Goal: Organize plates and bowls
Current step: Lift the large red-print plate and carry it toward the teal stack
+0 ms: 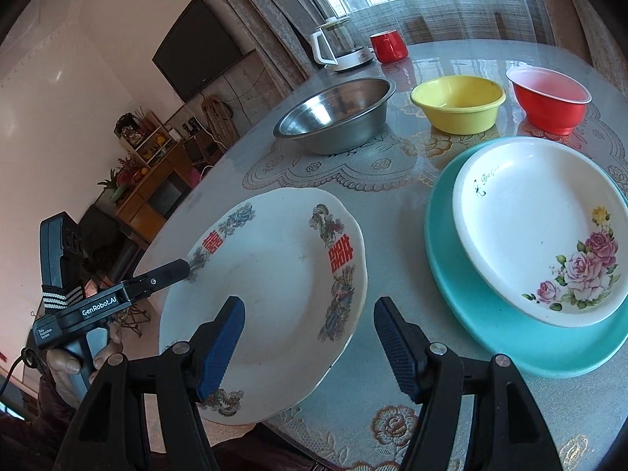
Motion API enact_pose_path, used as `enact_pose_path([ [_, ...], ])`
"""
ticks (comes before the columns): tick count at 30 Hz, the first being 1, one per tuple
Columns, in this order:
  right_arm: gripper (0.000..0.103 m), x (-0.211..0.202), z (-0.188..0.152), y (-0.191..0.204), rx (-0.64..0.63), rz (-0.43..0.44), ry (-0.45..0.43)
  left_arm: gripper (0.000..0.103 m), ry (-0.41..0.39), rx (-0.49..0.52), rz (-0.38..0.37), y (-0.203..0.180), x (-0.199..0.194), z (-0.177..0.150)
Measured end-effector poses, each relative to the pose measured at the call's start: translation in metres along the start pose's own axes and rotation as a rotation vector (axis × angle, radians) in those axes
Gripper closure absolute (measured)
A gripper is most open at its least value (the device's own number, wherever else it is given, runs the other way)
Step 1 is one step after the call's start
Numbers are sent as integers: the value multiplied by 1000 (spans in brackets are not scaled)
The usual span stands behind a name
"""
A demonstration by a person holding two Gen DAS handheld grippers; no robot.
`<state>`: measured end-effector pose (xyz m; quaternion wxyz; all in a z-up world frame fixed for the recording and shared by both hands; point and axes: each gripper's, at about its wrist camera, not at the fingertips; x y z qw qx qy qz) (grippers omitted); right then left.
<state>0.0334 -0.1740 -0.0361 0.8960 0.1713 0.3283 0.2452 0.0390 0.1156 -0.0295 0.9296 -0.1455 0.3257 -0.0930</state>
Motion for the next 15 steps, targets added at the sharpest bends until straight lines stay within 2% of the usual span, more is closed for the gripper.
enact_pose_path([
  [2, 35, 3, -2, 1, -6, 9, 5, 61, 6, 17, -1, -2, 4, -2],
  [7, 55, 10, -7, -3, 2, 16, -1, 65, 51, 30, -5, -7, 18, -10],
  [9, 67, 14, -10, -9, 32, 28, 17, 66, 50, 33, -15, -8, 20, -10],
  [12, 72, 17, -17, -14, 57, 38, 7, 66, 64, 9, -49, -7, 24, -7],
  [15, 72, 20, -16, -19, 73, 71, 8, 66, 49, 25, -37, -9, 25, -7],
])
Point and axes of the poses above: each gripper's, at about its wrist camera, not at the fingertips, and x roughly the way its jaws point, y to its left, z to its top, and after that the axes turned 12 degrees about -y, right-handed
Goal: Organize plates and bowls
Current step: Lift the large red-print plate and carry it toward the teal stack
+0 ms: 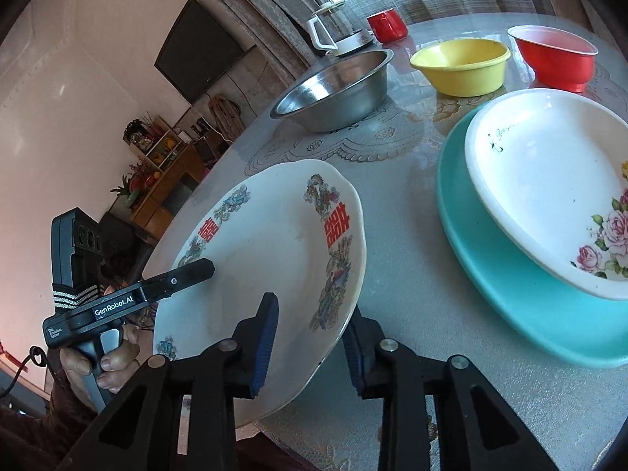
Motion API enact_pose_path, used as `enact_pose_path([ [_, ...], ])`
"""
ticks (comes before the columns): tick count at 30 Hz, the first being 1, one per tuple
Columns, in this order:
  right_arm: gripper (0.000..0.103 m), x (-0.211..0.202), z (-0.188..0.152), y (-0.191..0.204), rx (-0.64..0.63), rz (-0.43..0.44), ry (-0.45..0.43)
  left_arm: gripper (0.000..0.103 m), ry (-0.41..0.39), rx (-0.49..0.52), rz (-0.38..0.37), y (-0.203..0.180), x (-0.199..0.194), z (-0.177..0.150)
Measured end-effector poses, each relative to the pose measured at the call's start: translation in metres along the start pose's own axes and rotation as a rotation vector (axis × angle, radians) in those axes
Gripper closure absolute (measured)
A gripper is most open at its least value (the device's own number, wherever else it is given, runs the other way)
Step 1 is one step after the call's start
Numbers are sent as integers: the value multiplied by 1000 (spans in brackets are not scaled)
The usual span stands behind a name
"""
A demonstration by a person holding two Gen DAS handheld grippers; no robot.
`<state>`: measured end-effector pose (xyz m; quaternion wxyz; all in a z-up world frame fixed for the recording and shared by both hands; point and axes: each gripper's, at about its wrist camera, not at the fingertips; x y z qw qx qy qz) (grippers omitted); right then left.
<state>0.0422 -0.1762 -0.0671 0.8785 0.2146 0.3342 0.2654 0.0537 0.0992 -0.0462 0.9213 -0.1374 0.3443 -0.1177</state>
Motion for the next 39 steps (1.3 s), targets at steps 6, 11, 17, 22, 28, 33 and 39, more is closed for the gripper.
enact_pose_path([
  [6, 71, 1, 1, -3, -3, 33, -10, 61, -30, 47, 24, -6, 3, 0],
  [11, 72, -1, -1, 0, -18, 46, -2, 55, -49, 42, 32, -9, 6, 0],
  [17, 84, 1, -2, 3, -41, 18, -9, 52, -42, 57, 23, -13, 7, 0],
  [22, 85, 3, 0, 3, -40, 25, 4, 61, -36, 104, 40, -15, 6, -2],
  [28, 84, 3, 0, 5, -42, 14, 17, 64, -27, 90, 38, -12, 3, -2],
  [33, 81, 5, 1, 17, -119, -63, 10, 64, -46, 125, 82, -19, -3, -4],
  [39, 79, 1, 2, 25, -209, -114, -8, 64, -50, 126, 78, -20, -4, -8],
])
Point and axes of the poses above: each gripper's, at about its wrist camera, not at the fingertips, and x roughly the way its jaws point, y to its left, z to its top, and after that the axes turned 12 degrees about -y, right-handed
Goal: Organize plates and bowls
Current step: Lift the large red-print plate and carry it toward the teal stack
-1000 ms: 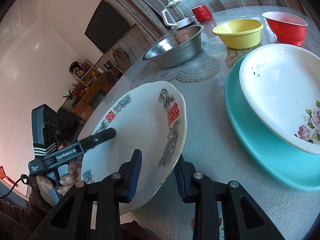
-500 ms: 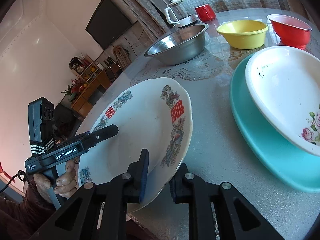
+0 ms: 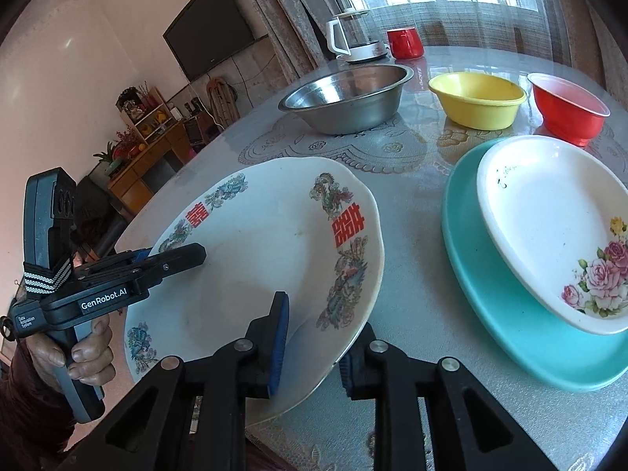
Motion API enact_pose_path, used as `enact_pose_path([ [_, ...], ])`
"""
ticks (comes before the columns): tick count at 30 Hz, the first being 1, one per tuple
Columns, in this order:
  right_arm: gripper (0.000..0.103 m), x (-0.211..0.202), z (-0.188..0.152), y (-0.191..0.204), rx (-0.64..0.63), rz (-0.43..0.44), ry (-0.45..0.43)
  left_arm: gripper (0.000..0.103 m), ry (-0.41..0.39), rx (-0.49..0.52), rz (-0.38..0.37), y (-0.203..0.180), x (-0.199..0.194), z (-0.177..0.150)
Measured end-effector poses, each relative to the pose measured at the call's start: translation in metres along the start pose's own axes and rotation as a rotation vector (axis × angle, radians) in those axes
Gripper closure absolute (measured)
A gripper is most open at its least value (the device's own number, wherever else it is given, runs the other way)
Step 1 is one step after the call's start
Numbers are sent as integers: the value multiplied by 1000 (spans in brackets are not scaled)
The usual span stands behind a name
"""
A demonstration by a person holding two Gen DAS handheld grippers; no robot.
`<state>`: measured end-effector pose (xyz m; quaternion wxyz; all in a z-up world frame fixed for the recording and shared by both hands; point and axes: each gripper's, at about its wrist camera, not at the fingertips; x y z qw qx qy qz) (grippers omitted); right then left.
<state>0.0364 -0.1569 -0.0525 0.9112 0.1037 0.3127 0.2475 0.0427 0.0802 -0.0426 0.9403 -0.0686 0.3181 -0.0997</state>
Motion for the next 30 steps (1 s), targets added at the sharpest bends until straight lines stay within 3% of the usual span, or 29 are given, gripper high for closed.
enact_pose_path([
  [12, 78, -27, 5, -3, -42, -32, -50, 64, -26, 39, -54, -23, -5, 1],
  [30, 77, -80, 24, -57, 63, -167, -170, 64, -68, 152, -198, -110, 21, 42],
])
Point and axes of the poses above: each gripper's, at about its wrist camera, not at the fingertips, and x roughly the way its jaws point, y to its left, z to its top, and after that the axes turned 12 degrees about -y, right-handed
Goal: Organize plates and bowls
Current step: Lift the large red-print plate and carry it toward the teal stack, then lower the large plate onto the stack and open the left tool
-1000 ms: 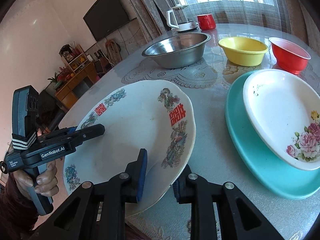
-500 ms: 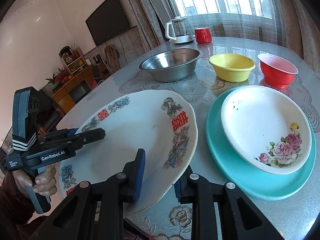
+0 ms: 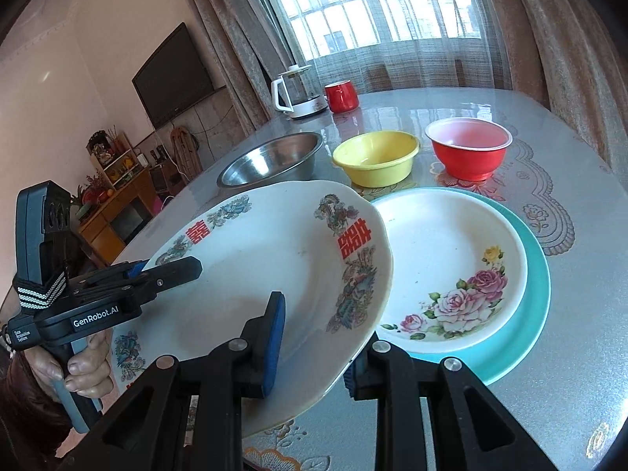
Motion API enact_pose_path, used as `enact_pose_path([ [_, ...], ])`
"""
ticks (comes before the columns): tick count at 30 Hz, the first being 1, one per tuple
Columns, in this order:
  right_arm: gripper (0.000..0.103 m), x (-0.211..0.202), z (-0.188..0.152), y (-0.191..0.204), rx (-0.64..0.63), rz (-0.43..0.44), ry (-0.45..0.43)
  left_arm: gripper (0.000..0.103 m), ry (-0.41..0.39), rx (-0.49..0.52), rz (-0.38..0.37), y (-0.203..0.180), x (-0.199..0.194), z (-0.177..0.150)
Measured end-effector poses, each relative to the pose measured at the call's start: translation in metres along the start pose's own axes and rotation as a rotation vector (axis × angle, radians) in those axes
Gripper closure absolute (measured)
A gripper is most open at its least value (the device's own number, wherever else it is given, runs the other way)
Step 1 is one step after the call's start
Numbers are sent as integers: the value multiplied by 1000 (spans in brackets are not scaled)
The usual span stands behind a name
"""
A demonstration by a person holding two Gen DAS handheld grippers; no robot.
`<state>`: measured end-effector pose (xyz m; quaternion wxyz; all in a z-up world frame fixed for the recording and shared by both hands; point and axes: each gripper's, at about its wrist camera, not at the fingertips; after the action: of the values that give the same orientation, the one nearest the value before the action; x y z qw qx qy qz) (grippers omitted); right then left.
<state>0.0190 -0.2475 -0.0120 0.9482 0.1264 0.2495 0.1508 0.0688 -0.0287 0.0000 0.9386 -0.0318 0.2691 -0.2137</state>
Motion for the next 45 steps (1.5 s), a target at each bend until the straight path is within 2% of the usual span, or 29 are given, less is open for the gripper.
enact_pose_path([
  [11, 76, -8, 20, -43, 3, -153, -36, 64, 29, 26, -92, -45, 46, 24],
  [17, 76, -7, 25, -67, 41, -176, -40, 64, 38, 23, -113, -58, 69, 33],
  [34, 76, 14, 21, -95, 3, -287, -15, 64, 140, 51, -91, -72, 112, 18],
  [40, 69, 15, 16, -93, -20, -302, -17, 64, 130, 77, -60, -75, 110, 16],
  [45, 67, 14, 15, -95, 12, -296, -9, 63, 129, 89, -40, -77, 108, 16],
])
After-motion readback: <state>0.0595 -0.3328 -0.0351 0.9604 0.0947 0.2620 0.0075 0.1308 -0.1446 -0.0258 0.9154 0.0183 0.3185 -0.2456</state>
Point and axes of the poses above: each gripper's, at about its wrist camera, not at the fingertips, and x roughly the way its jaws point, y to its left, z to its top, and after that the axes turned 12 degrees about -y, right-handed
